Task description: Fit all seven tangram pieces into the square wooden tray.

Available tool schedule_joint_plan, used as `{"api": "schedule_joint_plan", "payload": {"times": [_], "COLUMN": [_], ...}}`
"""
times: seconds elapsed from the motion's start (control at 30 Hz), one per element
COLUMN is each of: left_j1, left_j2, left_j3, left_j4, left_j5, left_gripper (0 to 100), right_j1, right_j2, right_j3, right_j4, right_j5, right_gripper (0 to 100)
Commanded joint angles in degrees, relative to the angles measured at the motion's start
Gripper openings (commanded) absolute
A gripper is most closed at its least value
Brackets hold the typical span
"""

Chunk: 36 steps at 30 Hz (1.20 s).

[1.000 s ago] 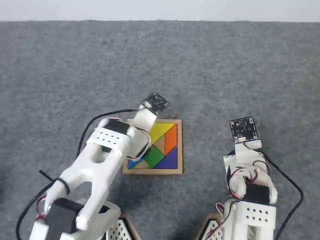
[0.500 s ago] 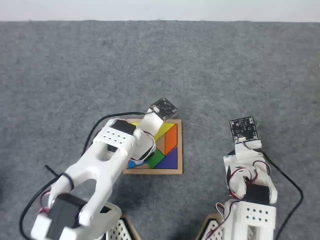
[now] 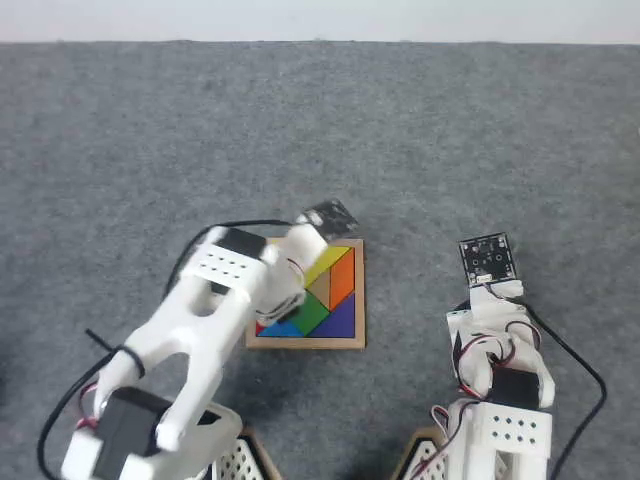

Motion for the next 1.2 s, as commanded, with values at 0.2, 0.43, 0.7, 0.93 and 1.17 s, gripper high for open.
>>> {"api": "schedule_joint_plan", "payload": {"times": [0.2, 0.43, 0.7, 0.93, 1.17], "left_j1": [-8.0, -14.5, -16.4, -16.7, -16.8], "left_j2": [-27.7, -52.7, -71.2, -86.2, -89.6], "left_j3": [11.2, 33.6, 43.4, 50.9, 50.7], "left_j4": [0.2, -19.0, -19.5, -17.7, -10.5], "left_j5": [4.4, 10.9, 12.8, 12.8, 12.7], "left_gripper": [13, 13, 13, 14, 14], "right_j1": [0.3, 0.3, 0.2, 0.2, 0.2], "right_j2": [-1.0, -1.2, -1.5, -1.5, -1.5], "right_j3": [-0.4, -0.4, 2.7, 4.7, 6.0], "right_j4": [0.7, 0.7, 0.2, 0.0, 0.2], "right_j5": [0.7, 0.4, 0.3, 0.2, 0.2], "right_gripper": [0.9, 0.9, 0.9, 0.9, 0.9]}}
